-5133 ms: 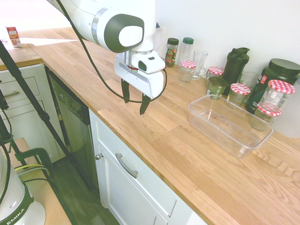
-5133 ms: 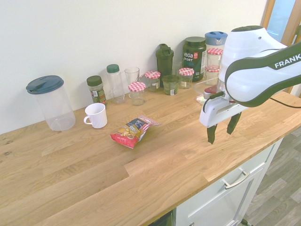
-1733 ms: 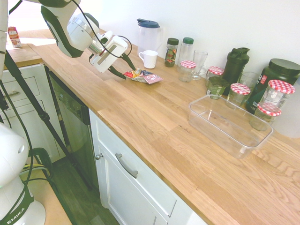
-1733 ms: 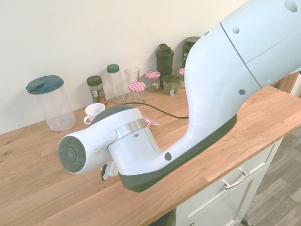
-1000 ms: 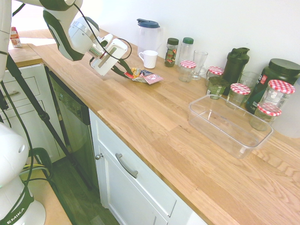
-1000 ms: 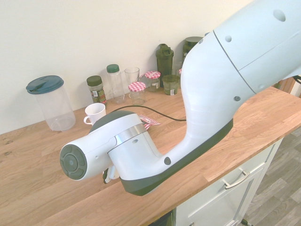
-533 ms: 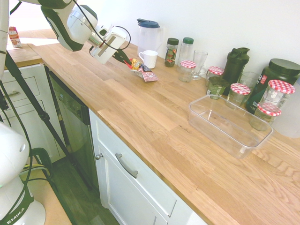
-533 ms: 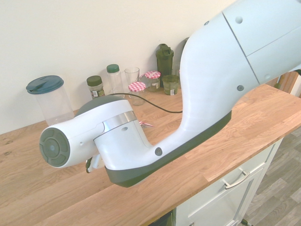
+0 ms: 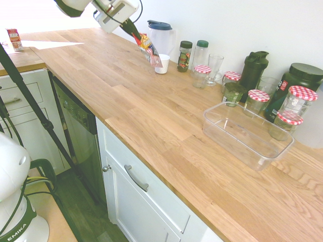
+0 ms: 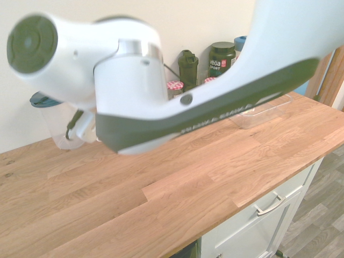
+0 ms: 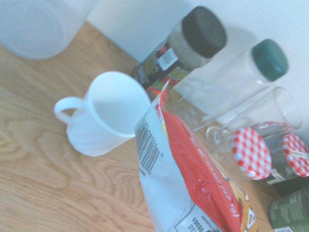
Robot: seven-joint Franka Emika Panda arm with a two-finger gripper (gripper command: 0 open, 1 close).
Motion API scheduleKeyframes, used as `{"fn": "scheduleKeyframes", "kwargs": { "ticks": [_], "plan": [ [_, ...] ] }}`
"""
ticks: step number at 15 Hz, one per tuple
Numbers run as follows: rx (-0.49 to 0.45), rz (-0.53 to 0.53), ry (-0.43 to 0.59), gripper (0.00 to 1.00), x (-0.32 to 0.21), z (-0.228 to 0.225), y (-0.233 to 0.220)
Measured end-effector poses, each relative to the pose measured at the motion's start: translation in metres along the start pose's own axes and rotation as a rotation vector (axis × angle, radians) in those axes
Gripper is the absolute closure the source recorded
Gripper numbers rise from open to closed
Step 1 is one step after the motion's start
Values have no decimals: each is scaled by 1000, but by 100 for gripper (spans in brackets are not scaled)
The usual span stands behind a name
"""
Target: Put the chip bag into the container
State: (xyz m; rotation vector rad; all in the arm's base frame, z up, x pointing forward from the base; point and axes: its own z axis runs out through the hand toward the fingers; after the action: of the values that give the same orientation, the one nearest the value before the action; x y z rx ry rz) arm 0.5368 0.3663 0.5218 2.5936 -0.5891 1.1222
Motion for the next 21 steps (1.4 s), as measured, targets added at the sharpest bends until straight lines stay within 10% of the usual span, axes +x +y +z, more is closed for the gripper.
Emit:
{"fn": "scheduleKeyframes", "kwargs": {
  "ticks": [21],
  "plan": [
    [53, 419, -192, 100, 138, 74, 430]
  ]
}}
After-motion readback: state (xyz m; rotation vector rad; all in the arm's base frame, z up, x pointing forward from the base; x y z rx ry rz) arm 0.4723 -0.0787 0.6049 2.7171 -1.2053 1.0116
